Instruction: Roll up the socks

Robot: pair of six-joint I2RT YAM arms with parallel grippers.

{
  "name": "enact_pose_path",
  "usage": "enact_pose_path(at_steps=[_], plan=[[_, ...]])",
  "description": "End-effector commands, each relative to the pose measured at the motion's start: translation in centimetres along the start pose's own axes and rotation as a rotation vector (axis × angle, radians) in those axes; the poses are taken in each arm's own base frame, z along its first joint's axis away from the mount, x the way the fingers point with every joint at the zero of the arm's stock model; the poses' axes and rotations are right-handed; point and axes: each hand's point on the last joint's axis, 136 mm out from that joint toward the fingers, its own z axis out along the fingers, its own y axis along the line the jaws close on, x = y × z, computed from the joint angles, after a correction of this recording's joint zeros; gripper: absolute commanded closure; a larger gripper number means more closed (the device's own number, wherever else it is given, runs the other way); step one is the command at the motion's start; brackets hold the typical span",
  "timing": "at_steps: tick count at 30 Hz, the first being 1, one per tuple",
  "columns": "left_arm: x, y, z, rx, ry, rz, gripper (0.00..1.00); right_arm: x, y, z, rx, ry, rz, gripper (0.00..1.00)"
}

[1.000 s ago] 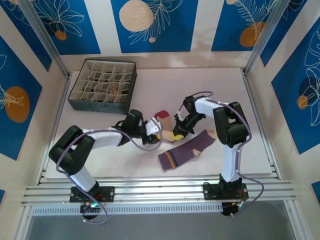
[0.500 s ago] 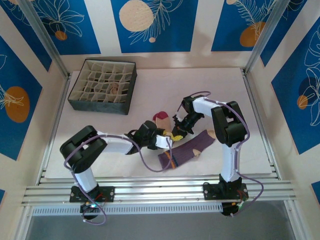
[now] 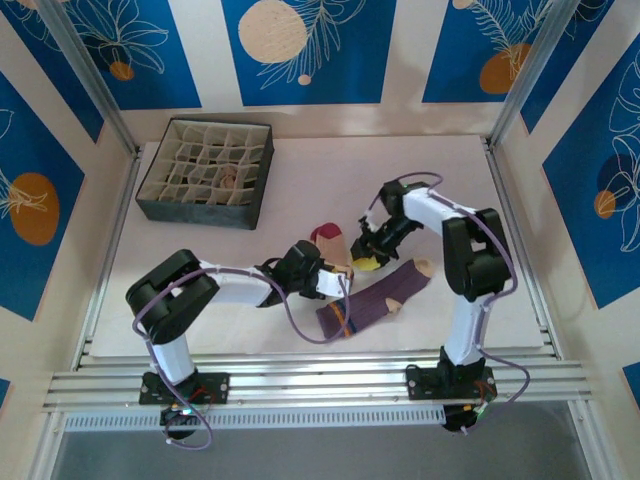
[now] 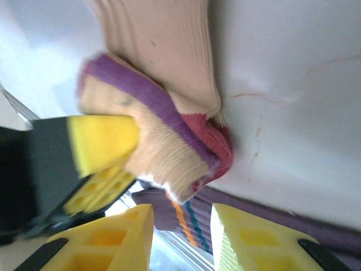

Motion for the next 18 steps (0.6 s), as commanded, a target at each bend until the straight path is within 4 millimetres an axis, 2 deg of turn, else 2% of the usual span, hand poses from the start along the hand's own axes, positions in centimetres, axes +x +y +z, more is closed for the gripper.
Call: enact_pose_path(at_steps=[1, 4, 7, 11, 13, 18], plan=[[-0.8, -3.2, -0.5, 0.127, -0.060, -0.052, 1.00, -1.2, 1.4, -2.0, -0.004, -0.075, -0.032, 0.70], [-1.3, -3.5, -0.6, 0.144, -0.085, -0.076, 1.00, -2.3, 2.1, -0.7, -0.007, -0.072, -0.050, 0.75], [-1.7, -3.8, -0.6, 0.169, -0.107, -0.097, 1.00, -3.6, 2.6, 2.1, -0.003, -0.028, -0.056, 0.81], [-1.9, -4.6, -0.6, 0.240, -0.117, -0.169, 1.00, -4.4, 1.0, 5.4, 0.047, 0.062, 0.019, 0.86], [-2.0, -5.1, -0.7, 0.294, -0.103, -0.225, 1.00, -4.8, -0.2, 6.1, 0.067, 0.061, 0.045, 0.88], [-1.9, -6.5, -1.6, 0.518, -0.092, -0.484, 1.00, -5.1, -2.2, 5.8, 0.083, 0.046, 0.083, 0.90]])
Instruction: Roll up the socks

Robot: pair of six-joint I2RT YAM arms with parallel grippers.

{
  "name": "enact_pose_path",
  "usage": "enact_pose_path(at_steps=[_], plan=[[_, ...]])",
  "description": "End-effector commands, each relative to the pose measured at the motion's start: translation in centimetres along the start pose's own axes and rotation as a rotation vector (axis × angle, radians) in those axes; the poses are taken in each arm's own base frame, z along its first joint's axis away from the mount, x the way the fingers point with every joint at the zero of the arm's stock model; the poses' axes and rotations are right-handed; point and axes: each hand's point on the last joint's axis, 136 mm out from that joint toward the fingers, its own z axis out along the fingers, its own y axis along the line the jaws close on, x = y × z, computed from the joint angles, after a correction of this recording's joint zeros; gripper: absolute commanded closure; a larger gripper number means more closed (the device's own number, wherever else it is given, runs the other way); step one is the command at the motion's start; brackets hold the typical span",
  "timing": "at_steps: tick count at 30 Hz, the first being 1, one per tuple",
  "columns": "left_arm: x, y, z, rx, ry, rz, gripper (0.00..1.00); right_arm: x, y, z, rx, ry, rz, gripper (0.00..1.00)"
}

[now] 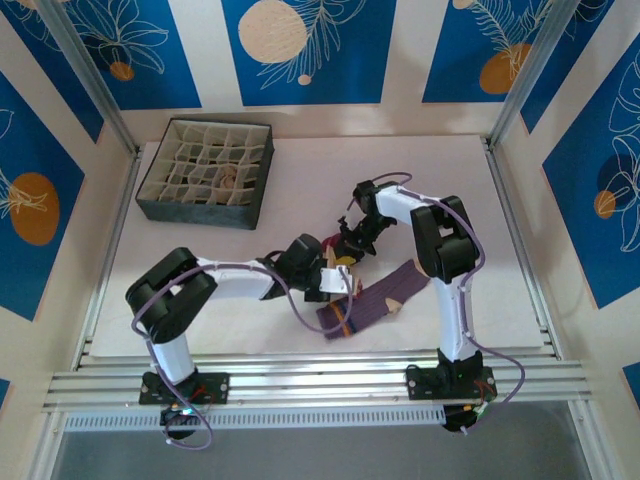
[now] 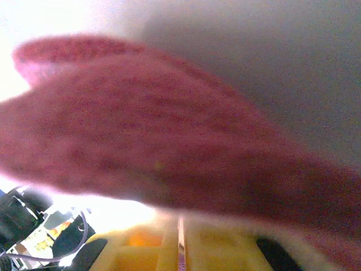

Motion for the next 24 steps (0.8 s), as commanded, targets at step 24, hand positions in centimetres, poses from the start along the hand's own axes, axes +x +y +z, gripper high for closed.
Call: enact_pose_path(at_steps=[24], plan=[[5.6, -0.2, 2.0, 0.495, 0.140, -1.038, 0.96, 1.1, -1.9, -7.0, -0.116, -0.419, -0.057, 0.56]])
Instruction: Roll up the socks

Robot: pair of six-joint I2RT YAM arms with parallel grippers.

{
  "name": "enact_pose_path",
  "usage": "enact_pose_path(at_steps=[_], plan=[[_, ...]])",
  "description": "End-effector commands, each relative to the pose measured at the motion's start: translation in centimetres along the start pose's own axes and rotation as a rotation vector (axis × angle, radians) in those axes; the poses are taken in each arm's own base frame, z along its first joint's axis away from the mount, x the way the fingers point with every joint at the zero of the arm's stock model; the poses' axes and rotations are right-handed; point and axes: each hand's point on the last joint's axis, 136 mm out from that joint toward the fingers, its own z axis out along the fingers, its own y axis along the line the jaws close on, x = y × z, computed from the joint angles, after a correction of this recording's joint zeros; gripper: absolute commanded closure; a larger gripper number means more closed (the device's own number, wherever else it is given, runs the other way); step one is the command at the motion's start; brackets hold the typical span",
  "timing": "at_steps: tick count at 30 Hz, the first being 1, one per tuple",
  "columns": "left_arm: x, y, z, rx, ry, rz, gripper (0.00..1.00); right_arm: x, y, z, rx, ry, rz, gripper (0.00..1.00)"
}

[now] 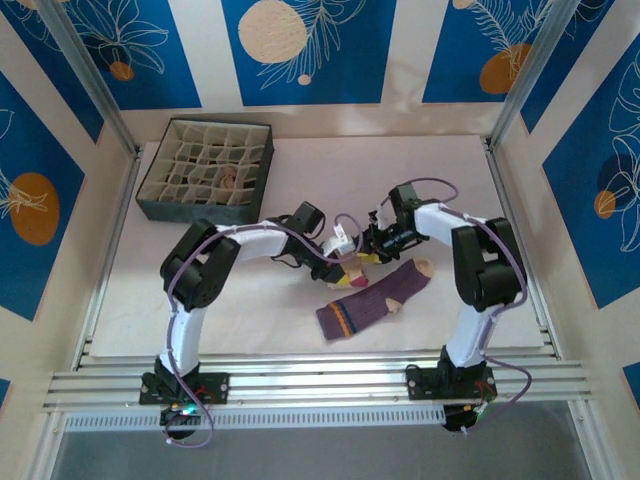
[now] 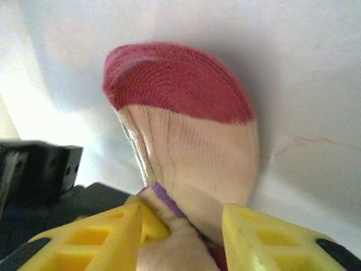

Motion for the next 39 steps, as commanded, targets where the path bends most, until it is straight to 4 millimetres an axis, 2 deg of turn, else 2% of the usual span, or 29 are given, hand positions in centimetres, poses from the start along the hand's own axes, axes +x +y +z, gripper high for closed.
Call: enact_pose_path(at_steps=[1, 6, 16, 17, 21, 23, 25, 33, 36, 39], plan=[[5.5, 2.9, 0.5, -0.024, 0.124, -0.312, 0.96, -0.5, 0.6, -1.0, -0.055, -0.082, -0.033, 0.55], [6.5, 4.5, 0.6, -0.039, 0.165, -0.412, 0.93, 1.2, 1.5, -0.5, -0.130, -0.065, -0.066, 0.53], [6.9, 5.5, 0.5, -0.074, 0.183, -0.464, 0.81, 3.2, 1.7, 2.2, -0.114, 0.022, -0.082, 0.54], [6.8, 5.6, 0.4, -0.078, 0.179, -0.459, 0.80, 3.3, 1.4, 2.5, -0.092, 0.034, -0.071, 0.58], [5.9, 5.5, -0.2, -0.107, 0.154, -0.407, 0.77, 3.8, -0.9, 3.6, 0.034, 0.087, 0.002, 0.86], [5.3, 5.3, -0.7, -0.129, 0.129, -0.347, 0.73, 4.1, -1.8, 3.9, 0.078, 0.114, 0.032, 0.95], [3.8, 4.8, -1.6, -0.160, 0.079, -0.251, 0.70, 4.4, -2.5, 4.0, 0.112, 0.135, 0.046, 0.99], [-2.6, 1.5, -5.5, -0.274, -0.158, 0.170, 0.59, 4.7, -3.3, 4.8, 0.184, 0.199, 0.047, 1.00], [-3.7, 0.2, -7.0, -0.321, -0.231, 0.329, 0.57, 4.9, -3.2, 5.0, 0.197, 0.213, 0.040, 1.00], [-3.5, -1.2, -7.4, -0.360, -0.258, 0.488, 0.57, 4.8, -3.0, 5.0, 0.203, 0.224, 0.032, 1.00]])
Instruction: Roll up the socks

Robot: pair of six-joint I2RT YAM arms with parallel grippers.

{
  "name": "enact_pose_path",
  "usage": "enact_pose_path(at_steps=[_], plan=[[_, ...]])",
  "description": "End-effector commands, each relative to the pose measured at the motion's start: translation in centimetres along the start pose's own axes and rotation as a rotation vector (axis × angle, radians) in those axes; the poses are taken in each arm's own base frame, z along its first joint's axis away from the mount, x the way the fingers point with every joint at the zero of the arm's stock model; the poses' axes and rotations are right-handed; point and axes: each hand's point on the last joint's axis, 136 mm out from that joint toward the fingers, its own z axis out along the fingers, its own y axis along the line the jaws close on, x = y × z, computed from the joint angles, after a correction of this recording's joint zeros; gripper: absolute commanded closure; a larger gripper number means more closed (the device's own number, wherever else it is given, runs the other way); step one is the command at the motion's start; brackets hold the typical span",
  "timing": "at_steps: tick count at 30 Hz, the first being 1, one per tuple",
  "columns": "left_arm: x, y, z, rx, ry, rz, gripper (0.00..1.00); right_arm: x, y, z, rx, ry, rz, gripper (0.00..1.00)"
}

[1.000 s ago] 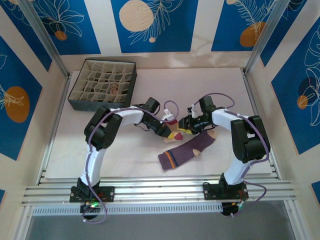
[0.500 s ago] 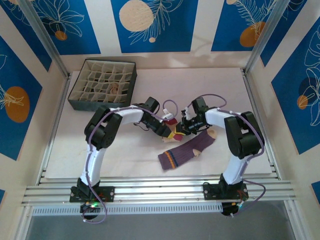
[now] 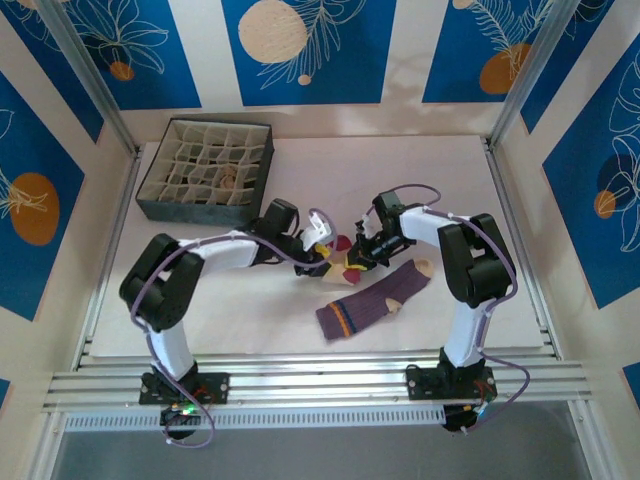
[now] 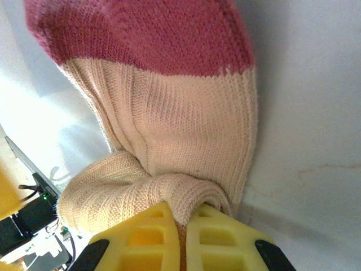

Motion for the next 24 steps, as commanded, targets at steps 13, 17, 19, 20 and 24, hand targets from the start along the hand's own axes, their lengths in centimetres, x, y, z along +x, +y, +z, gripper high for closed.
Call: enact_pose_path(at_steps=[13, 17, 19, 20, 24], plan=[[1.2, -2.2, 2.4, -0.276, 0.105, 0.722, 0.51, 2.4, -2.4, 1.4, 0.140, 0.153, 0.034, 1.00], [2.2, -2.2, 3.7, -0.269, 0.133, 0.753, 0.50, 2.6, -2.3, 1.5, 0.132, 0.170, 0.038, 1.00], [3.0, -1.9, 4.4, -0.274, 0.164, 0.762, 0.50, 2.8, -2.3, 1.6, 0.131, 0.180, 0.041, 0.99], [3.3, -1.7, 4.6, -0.278, 0.177, 0.762, 0.51, 2.8, -2.3, 1.6, 0.130, 0.181, 0.041, 0.99], [4.2, -1.3, 5.3, -0.286, 0.211, 0.752, 0.61, 2.8, -2.1, 1.4, 0.123, 0.183, 0.038, 0.96]])
